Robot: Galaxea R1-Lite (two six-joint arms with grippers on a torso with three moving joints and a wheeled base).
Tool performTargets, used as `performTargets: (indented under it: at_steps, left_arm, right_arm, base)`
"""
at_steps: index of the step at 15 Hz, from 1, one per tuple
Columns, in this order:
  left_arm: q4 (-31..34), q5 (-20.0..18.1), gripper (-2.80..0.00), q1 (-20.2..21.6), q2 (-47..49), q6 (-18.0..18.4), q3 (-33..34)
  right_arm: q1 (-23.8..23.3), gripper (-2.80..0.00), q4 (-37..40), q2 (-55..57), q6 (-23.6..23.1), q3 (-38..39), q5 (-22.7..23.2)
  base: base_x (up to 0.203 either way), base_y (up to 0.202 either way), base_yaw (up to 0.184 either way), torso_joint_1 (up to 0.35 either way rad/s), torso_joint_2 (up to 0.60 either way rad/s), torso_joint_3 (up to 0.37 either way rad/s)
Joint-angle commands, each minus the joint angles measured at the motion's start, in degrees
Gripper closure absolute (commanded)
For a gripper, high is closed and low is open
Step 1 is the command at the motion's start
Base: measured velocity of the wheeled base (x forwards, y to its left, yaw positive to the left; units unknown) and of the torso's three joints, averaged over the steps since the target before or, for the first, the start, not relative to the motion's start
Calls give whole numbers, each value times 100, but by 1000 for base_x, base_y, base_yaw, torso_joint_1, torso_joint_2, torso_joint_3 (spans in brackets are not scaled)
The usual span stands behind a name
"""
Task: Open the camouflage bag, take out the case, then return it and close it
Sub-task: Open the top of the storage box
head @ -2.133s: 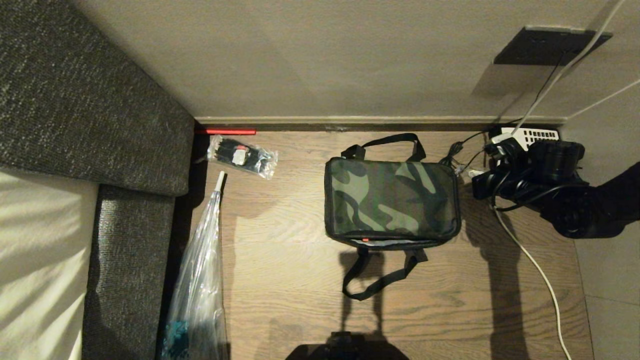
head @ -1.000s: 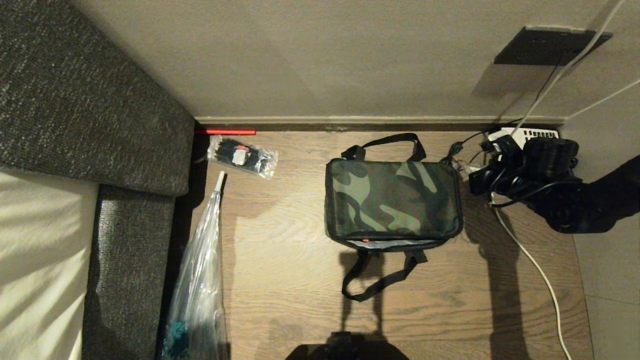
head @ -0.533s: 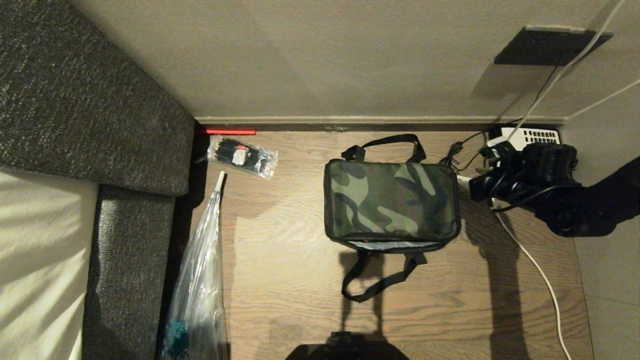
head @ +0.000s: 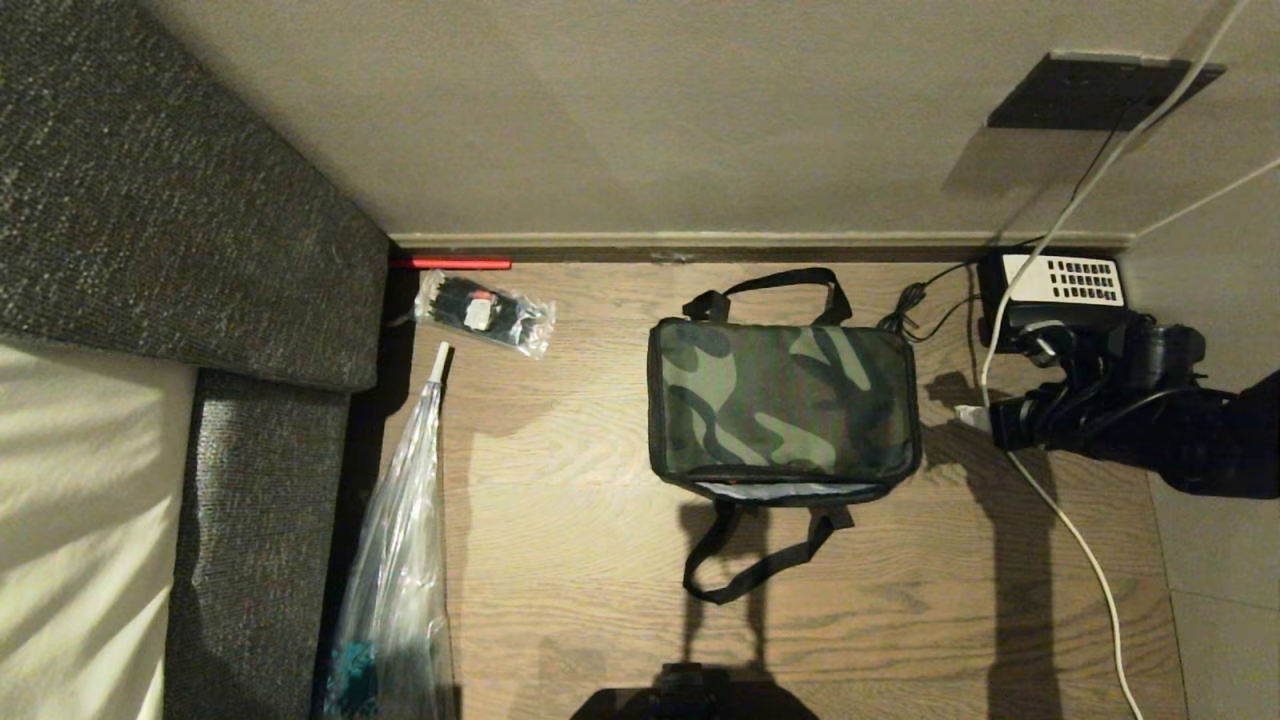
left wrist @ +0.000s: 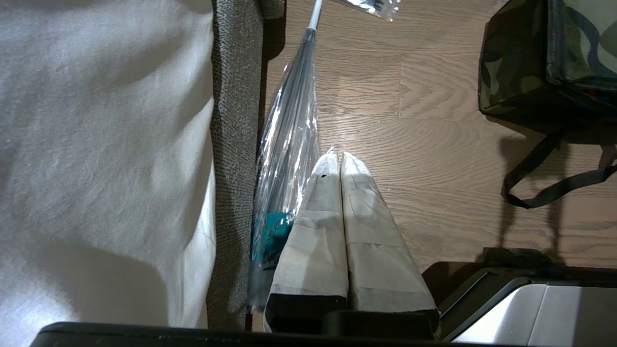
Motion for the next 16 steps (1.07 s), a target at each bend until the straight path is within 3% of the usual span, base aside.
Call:
performTargets:
  at_steps: [1, 4, 6, 11, 12, 13, 16]
  left_arm:
    - [-1, 1, 0, 1, 7, -1, 18]
    - [-1, 1, 0, 1, 7, -1, 18]
    - [-1, 1, 0, 1, 7, -2, 17]
    - [-1, 1, 0, 1, 7, -1, 18]
    - [-1, 1, 0, 1, 7, -1, 18]
    - [-1, 1, 0, 1, 7, -1, 18]
    - [-1, 1, 0, 1, 7, -1, 18]
  right_arm:
    - [-69, 0, 328, -363, 431, 236, 152]
    - [-150, 0, 521, -571, 1206, 470, 1048]
    - [-68, 0, 748, -675, 1766, 582, 1289]
    - [25, 0, 1429, -828, 1982, 745, 2260]
    - [44, -34, 1472, -813, 1982, 731, 2362]
    - [49, -280, 1467, -782, 1982, 702, 2563]
    - [49, -280, 1391, -633, 1971, 665, 3148]
  base:
    - [0, 0, 0, 0, 0, 0]
    - [0, 0, 0, 0, 0, 0]
    - [0, 0, 0, 0, 0, 0]
    - [0, 0, 0, 0, 0, 0]
    - [0, 0, 0, 0, 0, 0]
    - [0, 0, 0, 0, 0, 0]
    - [0, 0, 0, 0, 0, 0]
